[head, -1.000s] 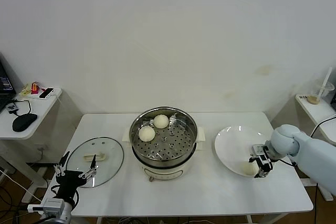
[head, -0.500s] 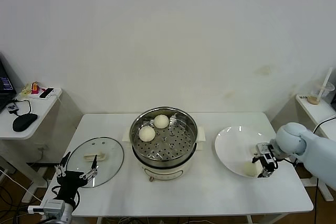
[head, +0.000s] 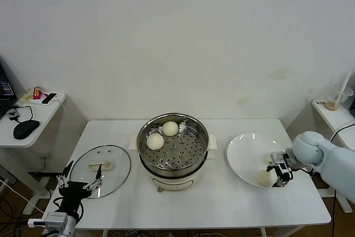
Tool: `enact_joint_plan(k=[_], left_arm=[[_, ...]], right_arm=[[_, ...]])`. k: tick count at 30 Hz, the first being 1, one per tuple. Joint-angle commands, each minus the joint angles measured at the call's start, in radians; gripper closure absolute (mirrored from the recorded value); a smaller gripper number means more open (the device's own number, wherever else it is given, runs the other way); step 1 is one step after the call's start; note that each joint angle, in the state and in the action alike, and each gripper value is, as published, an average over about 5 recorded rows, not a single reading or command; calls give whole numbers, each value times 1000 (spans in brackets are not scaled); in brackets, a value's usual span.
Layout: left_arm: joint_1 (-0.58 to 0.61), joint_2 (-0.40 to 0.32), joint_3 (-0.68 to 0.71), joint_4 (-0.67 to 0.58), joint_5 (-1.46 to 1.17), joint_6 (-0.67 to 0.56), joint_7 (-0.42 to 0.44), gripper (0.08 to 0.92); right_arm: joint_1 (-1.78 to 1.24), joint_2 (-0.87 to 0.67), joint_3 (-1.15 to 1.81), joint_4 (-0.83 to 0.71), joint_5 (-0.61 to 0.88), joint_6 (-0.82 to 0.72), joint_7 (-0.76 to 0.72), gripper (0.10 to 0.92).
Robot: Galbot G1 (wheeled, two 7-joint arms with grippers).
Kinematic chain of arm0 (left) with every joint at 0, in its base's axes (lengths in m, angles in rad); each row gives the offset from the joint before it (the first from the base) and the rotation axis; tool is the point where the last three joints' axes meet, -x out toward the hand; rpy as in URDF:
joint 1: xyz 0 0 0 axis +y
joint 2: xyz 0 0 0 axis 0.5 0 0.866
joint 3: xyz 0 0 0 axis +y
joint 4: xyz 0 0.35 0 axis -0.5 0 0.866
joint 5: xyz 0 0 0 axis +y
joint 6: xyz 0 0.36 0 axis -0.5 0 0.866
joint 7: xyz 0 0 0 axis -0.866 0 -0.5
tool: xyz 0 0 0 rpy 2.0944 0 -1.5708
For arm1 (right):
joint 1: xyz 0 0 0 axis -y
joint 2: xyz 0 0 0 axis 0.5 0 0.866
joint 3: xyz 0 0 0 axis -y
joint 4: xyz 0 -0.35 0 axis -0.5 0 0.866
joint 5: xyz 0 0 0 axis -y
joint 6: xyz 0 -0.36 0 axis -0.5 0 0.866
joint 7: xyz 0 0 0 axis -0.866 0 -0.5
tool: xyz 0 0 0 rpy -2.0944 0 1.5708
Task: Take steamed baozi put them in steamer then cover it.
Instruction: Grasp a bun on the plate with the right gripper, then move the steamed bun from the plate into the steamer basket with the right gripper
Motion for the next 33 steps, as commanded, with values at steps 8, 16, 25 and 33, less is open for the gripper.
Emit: enact_joint_plan(k=[8,16,25,33], left_arm=[[-4,-2,-1,4,0,0,0,177],[-10,-2,1,14,-1,0,0,177],[-13,-1,1,18,-2,0,-1,177],[-13,1,-2,17,-5,0,0,177]], right_arm=[[-1,33,-4,-16,-13,-10,9,218],[-1,36,-8,-25,-22,-13,1,373],[32,18,-4,-12,-16,4,-45,447],[179,-36,-21,17,60,25,-81,448]])
